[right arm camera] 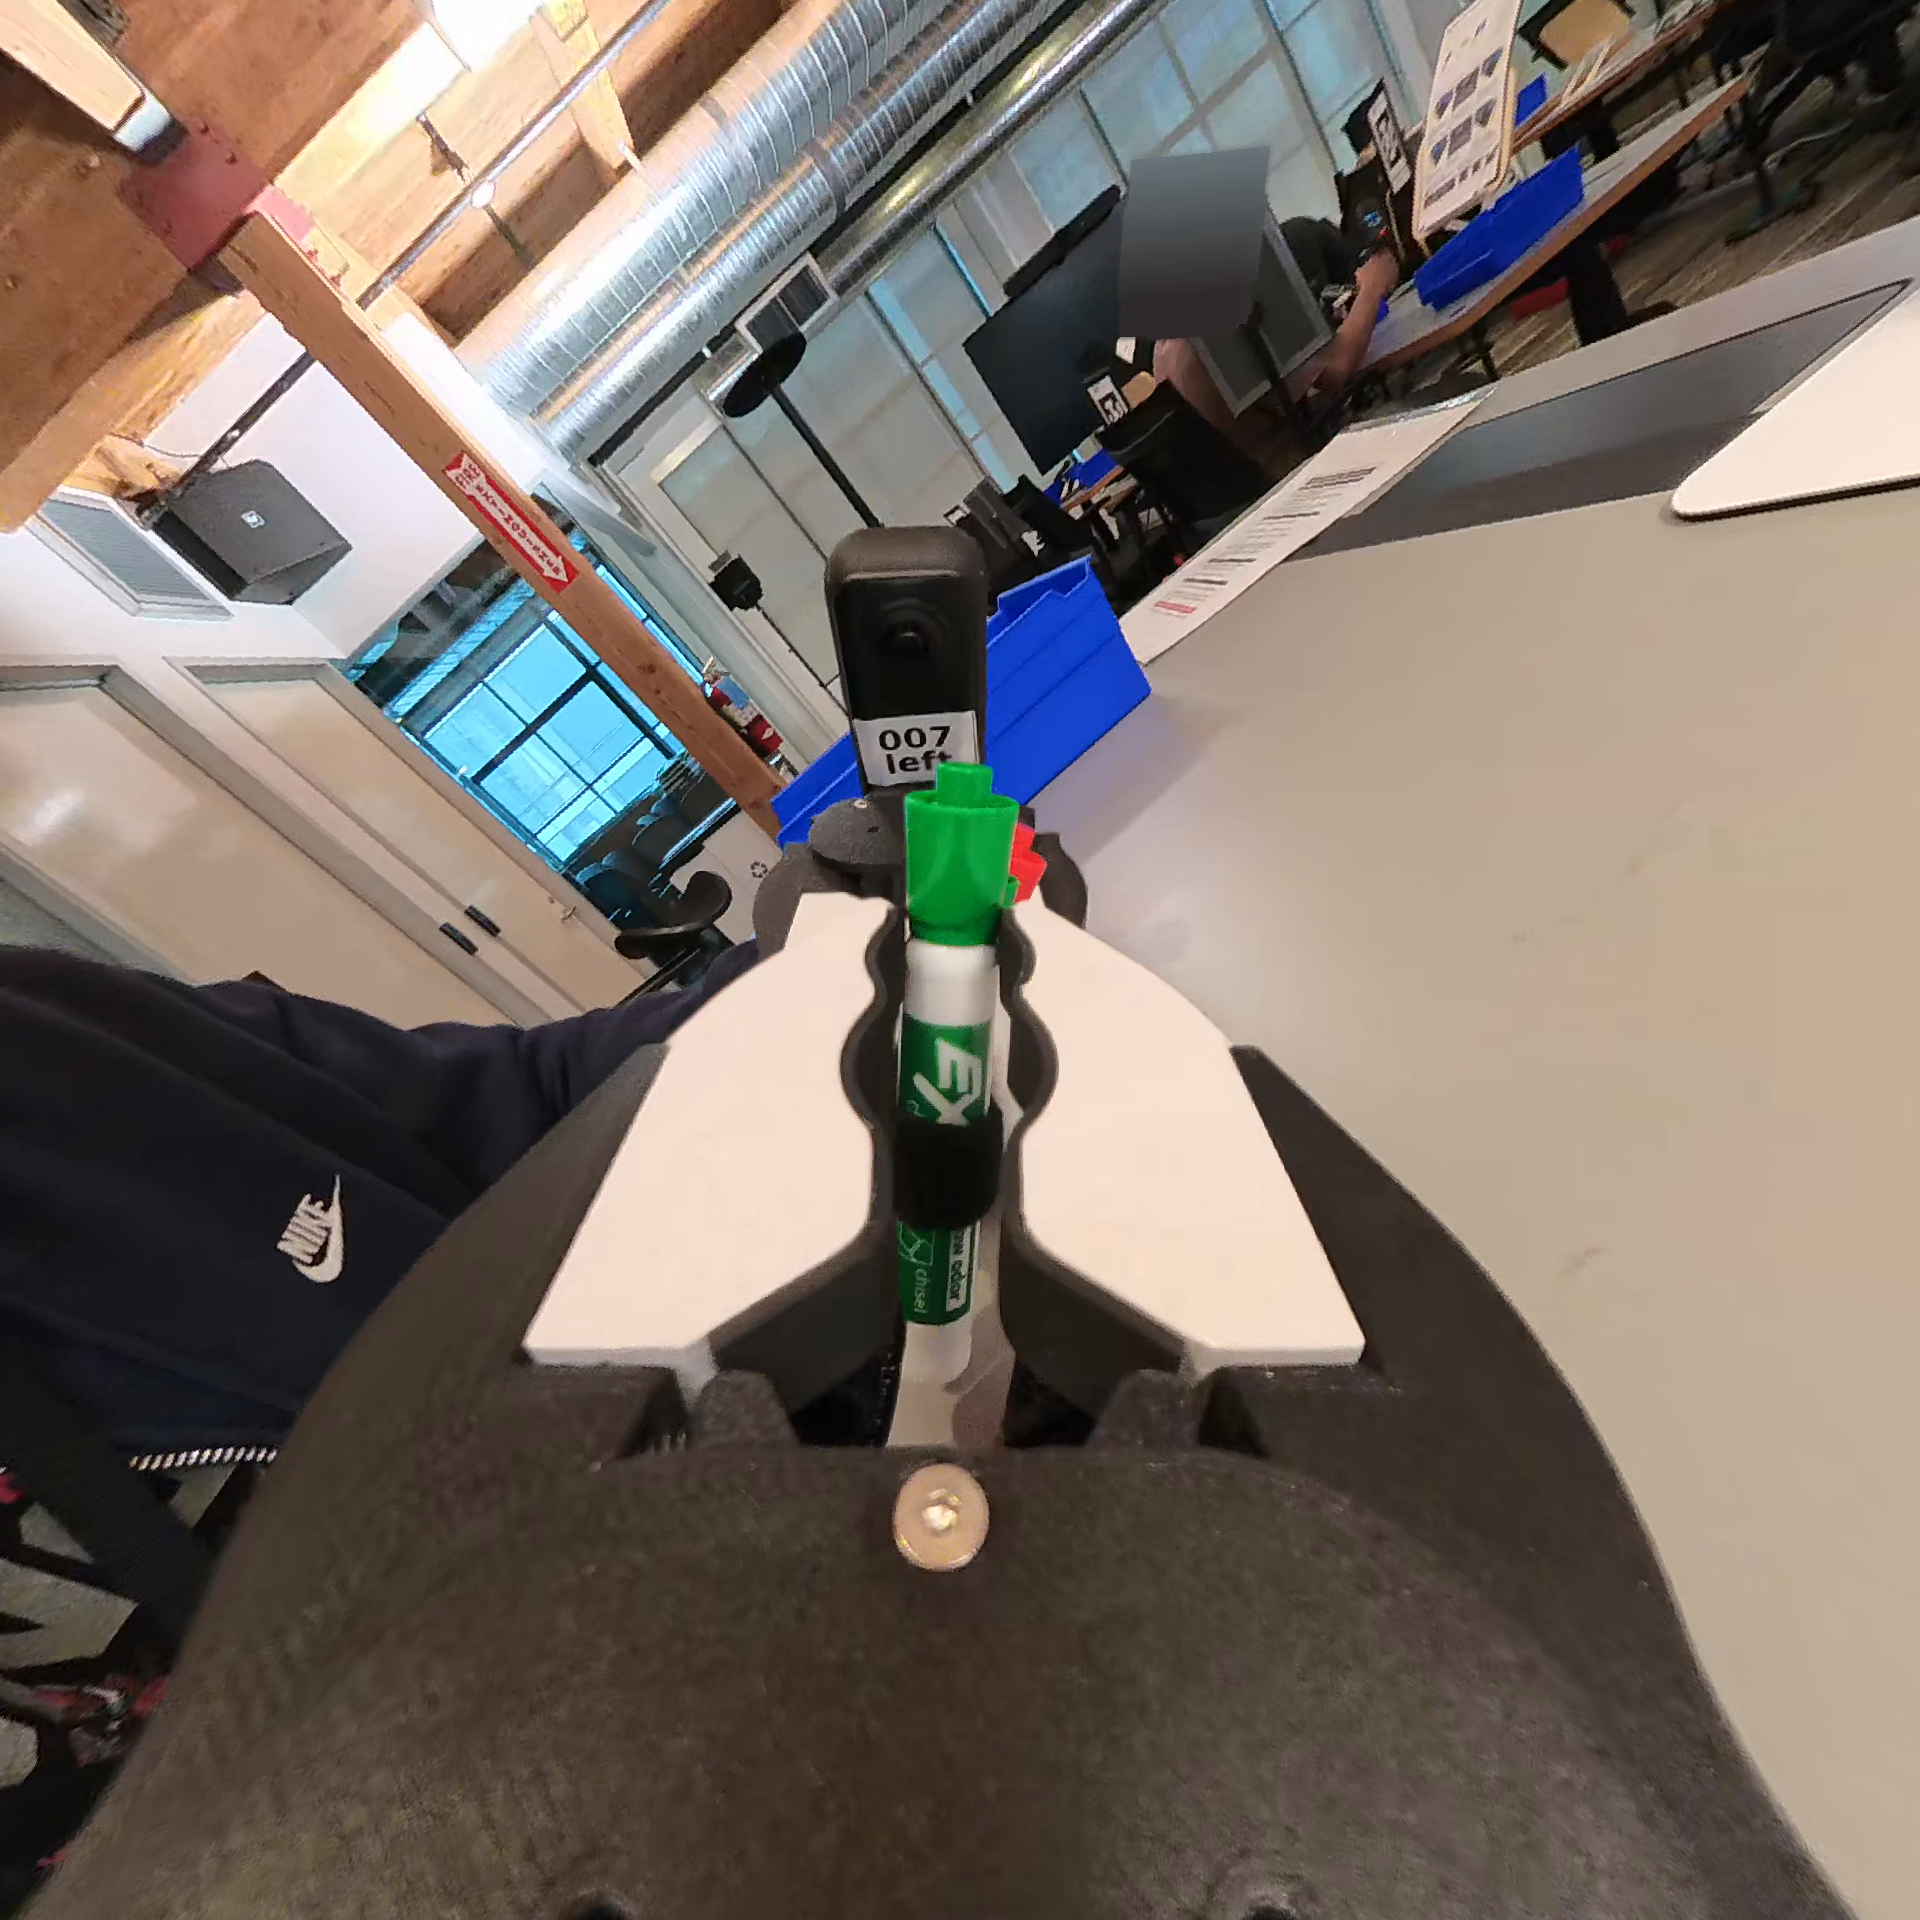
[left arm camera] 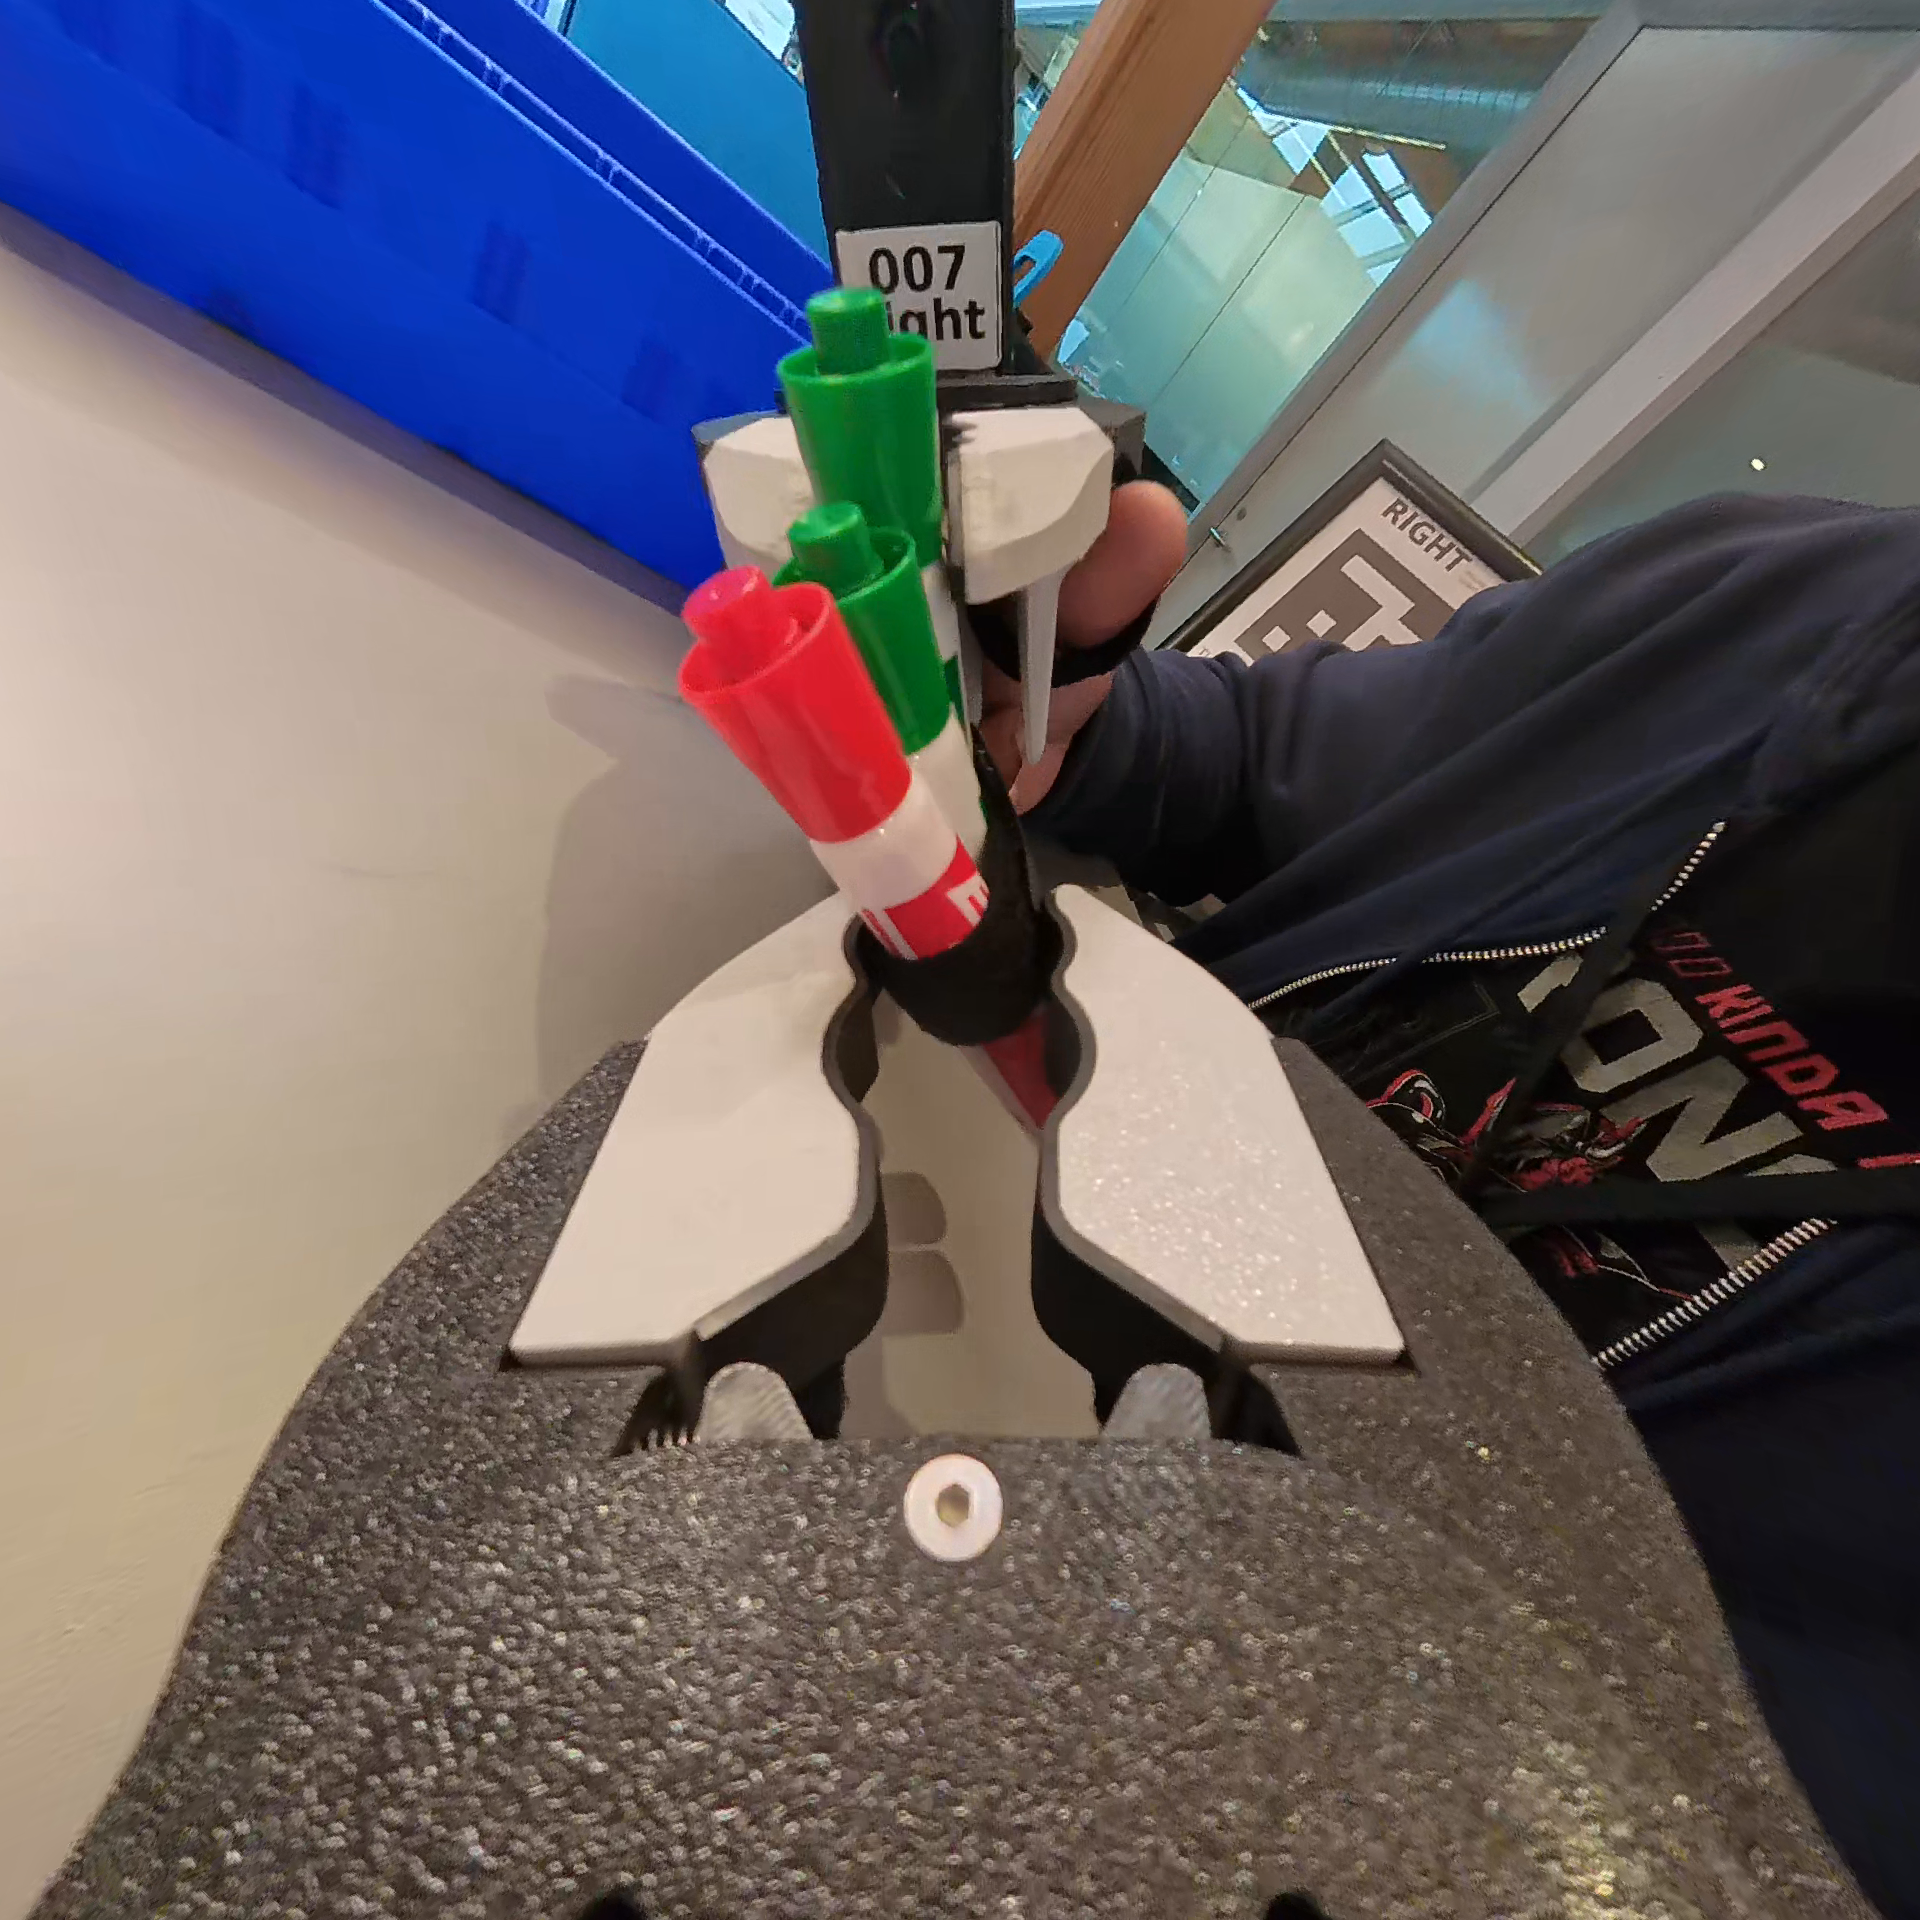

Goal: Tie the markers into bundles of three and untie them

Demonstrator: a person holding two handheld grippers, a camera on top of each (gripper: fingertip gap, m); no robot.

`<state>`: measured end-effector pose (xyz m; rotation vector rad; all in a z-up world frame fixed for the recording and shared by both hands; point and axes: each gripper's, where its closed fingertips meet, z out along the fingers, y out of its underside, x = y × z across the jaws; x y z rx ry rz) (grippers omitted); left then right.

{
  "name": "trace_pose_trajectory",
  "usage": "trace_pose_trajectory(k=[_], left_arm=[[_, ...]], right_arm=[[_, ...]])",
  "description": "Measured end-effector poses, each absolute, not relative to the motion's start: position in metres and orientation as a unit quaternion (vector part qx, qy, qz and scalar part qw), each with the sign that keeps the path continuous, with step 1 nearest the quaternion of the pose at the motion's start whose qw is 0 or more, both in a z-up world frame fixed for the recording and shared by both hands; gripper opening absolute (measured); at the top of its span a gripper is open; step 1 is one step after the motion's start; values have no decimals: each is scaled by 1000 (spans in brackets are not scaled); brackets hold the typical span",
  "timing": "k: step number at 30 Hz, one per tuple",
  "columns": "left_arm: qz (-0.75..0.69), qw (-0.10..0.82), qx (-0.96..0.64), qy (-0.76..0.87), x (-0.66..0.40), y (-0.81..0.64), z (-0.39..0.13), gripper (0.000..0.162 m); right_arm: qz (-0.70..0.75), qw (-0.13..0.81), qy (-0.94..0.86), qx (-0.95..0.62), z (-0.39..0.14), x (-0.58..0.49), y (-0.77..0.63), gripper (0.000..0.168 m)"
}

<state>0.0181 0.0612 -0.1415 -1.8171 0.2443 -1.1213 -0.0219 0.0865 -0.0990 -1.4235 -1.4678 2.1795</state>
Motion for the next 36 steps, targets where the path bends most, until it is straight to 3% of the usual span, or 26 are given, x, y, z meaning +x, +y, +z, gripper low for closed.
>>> trace_pose_trajectory(k=[14,17,23,26,30,31,34,36], left_arm=[[-419,488,-758,108,26,63,-142,26],[-414,484,-763,111,27,62,-146,26],[-421,471,-767,114,29,60,-151,27],[-417,479,-768,81,21,65,-150,32],[-419,463,-779,60,23,70,-156,53],[-411,463,-783,56,23,72,-158,52],[-412,485,-770,43,23,76,-152,21],[-415,489,-766,41,23,75,-150,20]], right_arm=[[736,92,-487,-460,-87,-19,87,17],[717,53,-529,-451,-100,-13,81,35],[679,29,-586,-442,-121,-9,61,18],[687,42,-559,-462,-119,-16,67,18],[722,59,-490,-485,-110,-25,81,18],[730,64,-475,-488,-108,-26,84,18],[735,74,-461,-491,-108,-28,87,18],[739,65,-463,-485,-106,-27,87,19]])
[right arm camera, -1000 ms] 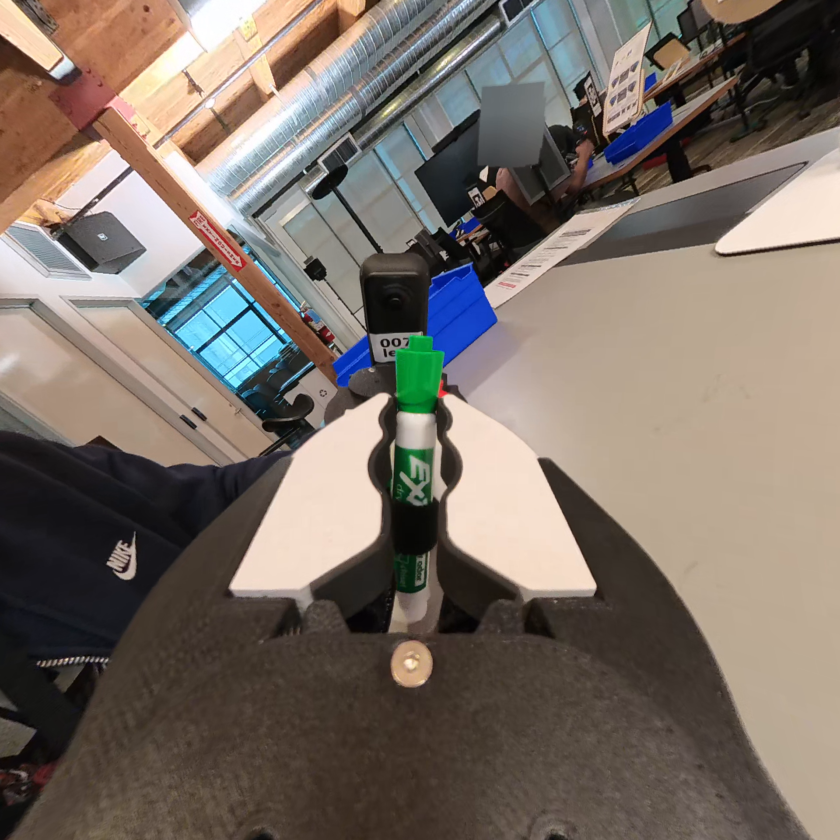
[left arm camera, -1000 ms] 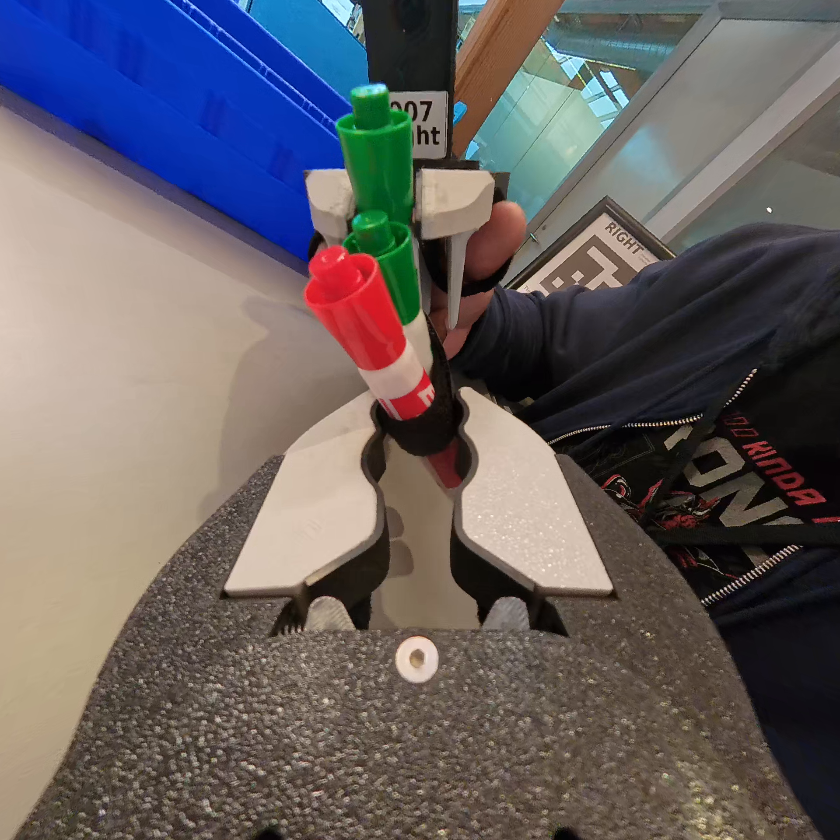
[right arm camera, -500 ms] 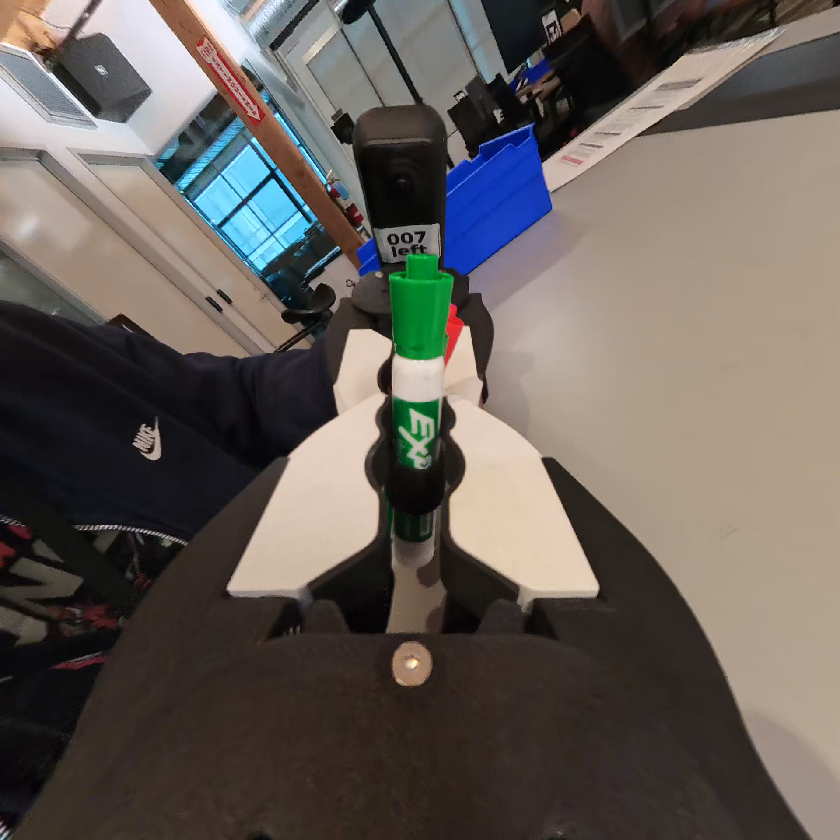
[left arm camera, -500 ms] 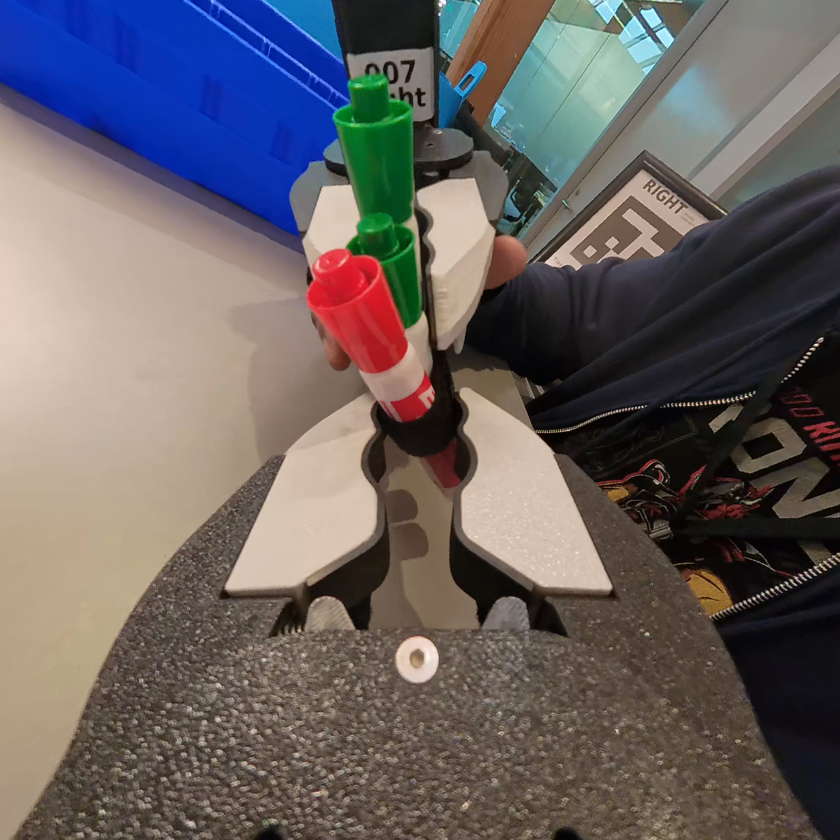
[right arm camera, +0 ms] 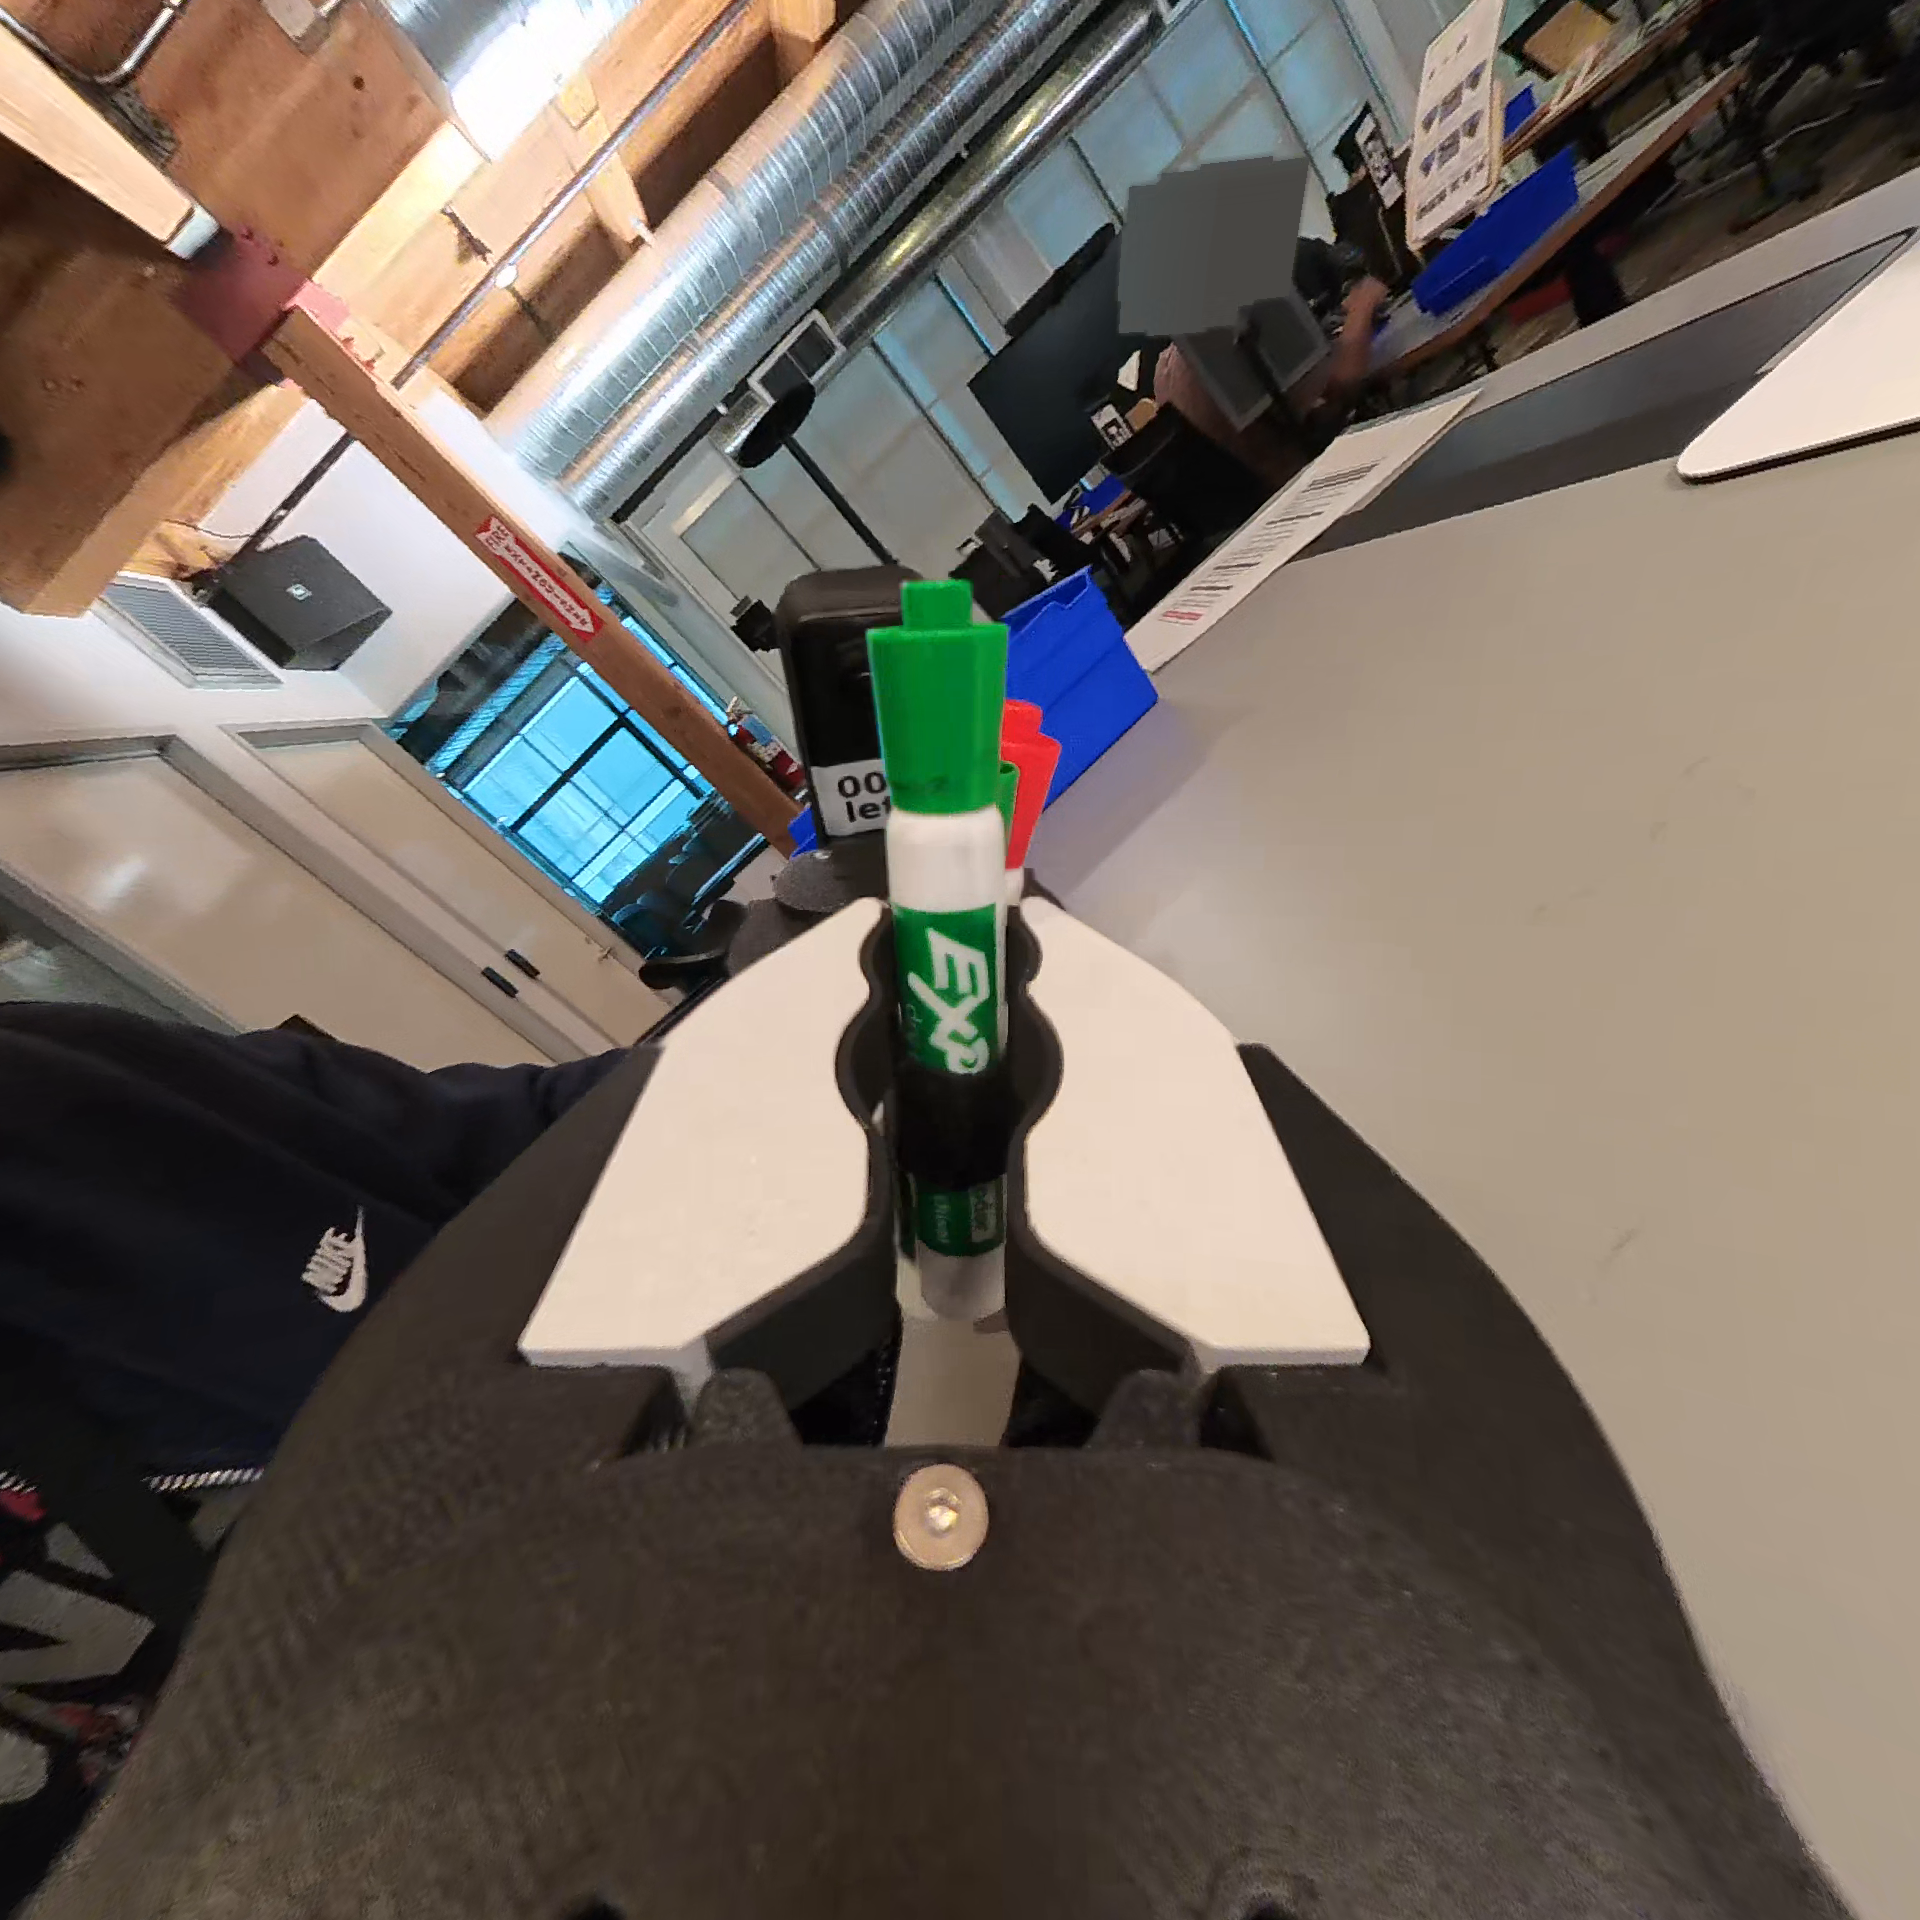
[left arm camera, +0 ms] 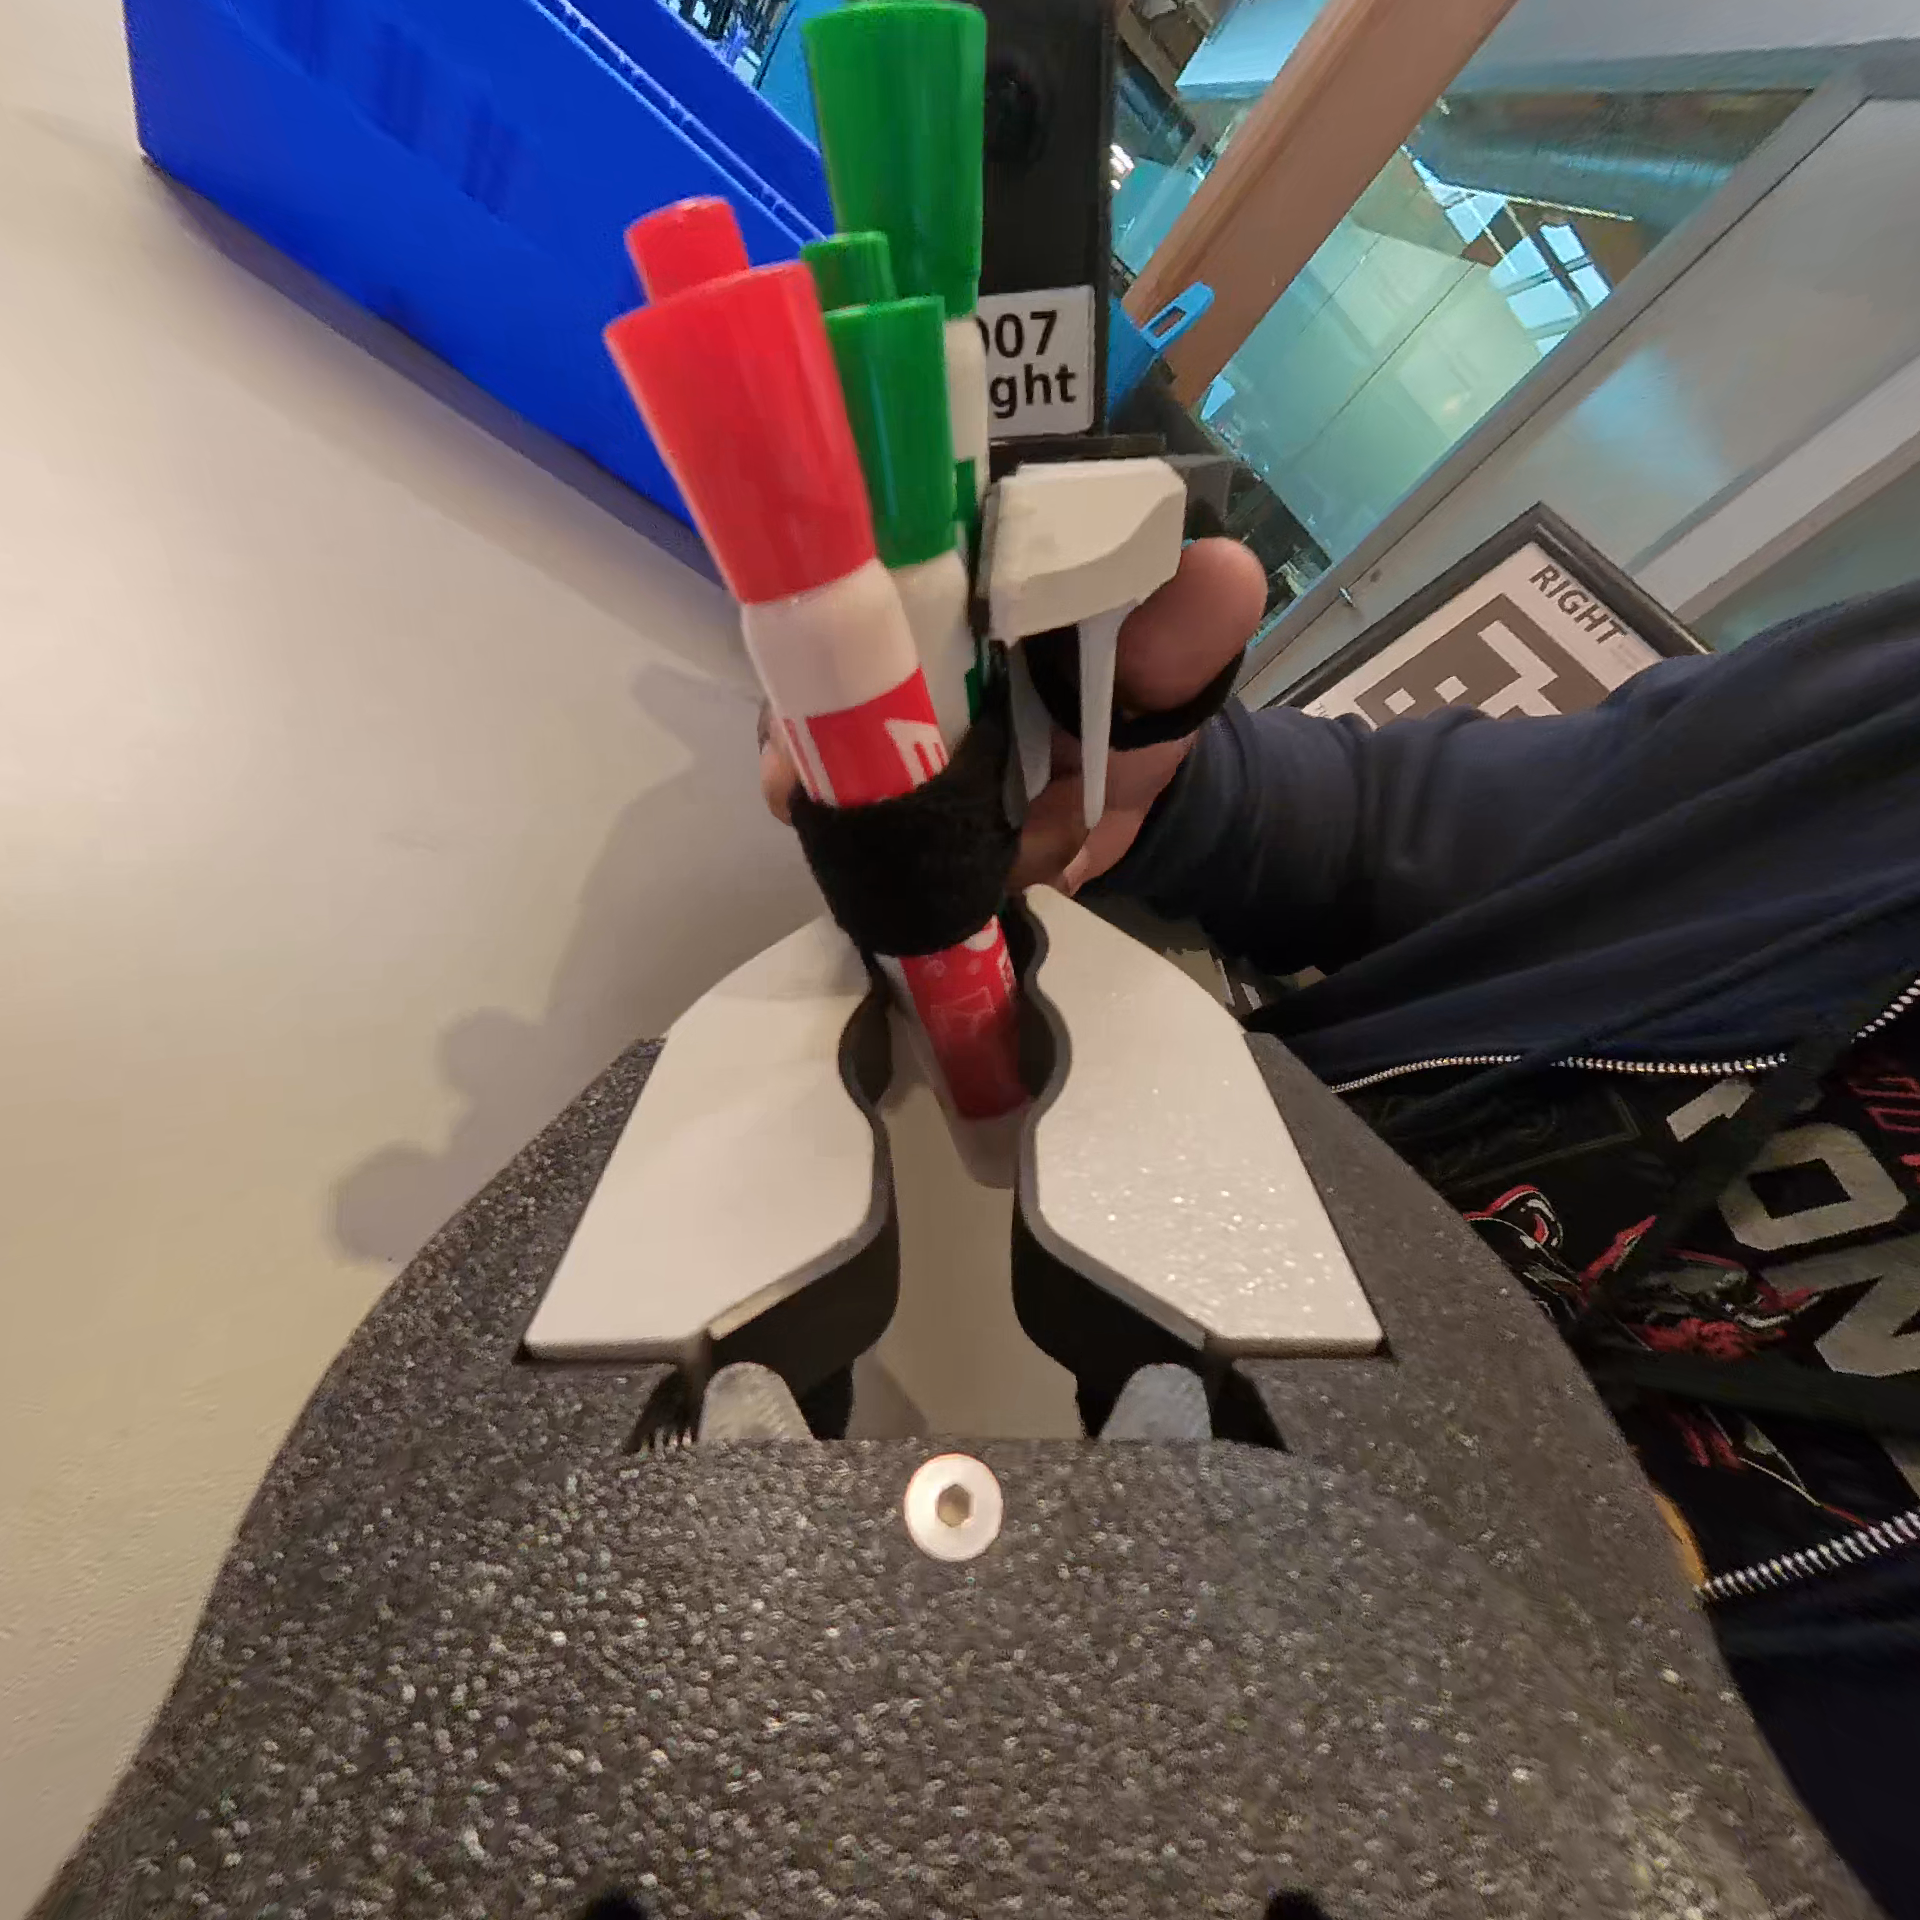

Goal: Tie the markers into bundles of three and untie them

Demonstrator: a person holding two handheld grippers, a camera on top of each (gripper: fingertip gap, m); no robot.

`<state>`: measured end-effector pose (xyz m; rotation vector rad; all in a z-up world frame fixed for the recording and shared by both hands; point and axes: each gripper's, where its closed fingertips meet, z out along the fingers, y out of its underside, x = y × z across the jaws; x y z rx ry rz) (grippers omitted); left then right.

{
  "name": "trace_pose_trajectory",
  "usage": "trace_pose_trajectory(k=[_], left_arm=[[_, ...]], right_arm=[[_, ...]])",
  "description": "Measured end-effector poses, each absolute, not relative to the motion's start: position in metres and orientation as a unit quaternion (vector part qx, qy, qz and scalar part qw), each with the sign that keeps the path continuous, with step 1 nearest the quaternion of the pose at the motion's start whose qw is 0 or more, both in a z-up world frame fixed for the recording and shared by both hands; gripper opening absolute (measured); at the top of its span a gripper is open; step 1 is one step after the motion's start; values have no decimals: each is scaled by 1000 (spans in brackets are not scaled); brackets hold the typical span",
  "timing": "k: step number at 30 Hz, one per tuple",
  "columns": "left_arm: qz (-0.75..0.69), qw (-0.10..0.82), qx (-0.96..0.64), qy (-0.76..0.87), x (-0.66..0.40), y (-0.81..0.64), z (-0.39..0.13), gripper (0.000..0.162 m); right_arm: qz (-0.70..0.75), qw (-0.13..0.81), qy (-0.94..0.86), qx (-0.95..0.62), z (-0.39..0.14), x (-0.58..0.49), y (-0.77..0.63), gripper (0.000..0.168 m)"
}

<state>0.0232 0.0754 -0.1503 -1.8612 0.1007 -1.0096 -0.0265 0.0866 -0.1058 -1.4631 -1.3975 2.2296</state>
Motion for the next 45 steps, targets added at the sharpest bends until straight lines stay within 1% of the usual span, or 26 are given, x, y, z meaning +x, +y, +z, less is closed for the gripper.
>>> trace_pose_trajectory(k=[2,3,5,6,7,8,12,18,20,23,33,36,40,42,45], left_arm=[[-421,494,-760,38,21,74,-148,19],[-421,495,-759,37,20,74,-147,19],[-420,492,-761,35,20,74,-148,19],[-420,491,-763,36,20,74,-149,19],[-418,489,-765,37,21,74,-150,19],[-416,486,-768,38,21,74,-151,19],[-418,485,-767,31,18,73,-151,19],[-403,471,-783,58,24,70,-157,19],[-408,472,-779,60,25,70,-156,19],[-400,467,-787,63,27,71,-159,19],[-340,483,-799,115,31,69,-160,18],[-340,474,-805,108,29,69,-164,18],[-340,466,-811,97,25,69,-167,18],[-345,467,-809,94,24,69,-166,18],[-345,468,-808,94,24,69,-166,18]], right_arm=[[742,55,-463,-481,-102,-25,89,32],[741,58,-463,-484,-101,-24,94,36],[733,57,-474,-483,-102,-21,98,35],[730,49,-485,-479,-103,-19,96,32],[725,44,-496,-476,-105,-18,93,22],[722,47,-504,-472,-105,-17,92,17],[706,119,-514,-472,-98,-21,98,17],[735,209,-430,-481,-57,-14,143,17],[724,218,-443,-481,-53,-11,148,18],[719,211,-441,-494,-60,-13,152,18],[739,259,-420,-459,-15,10,173,17],[692,289,-443,-492,-8,26,190,18],[535,369,-487,-584,-13,58,256,18],[454,371,-491,-645,-32,69,304,18],[331,342,-515,-713,-85,73,375,18]])
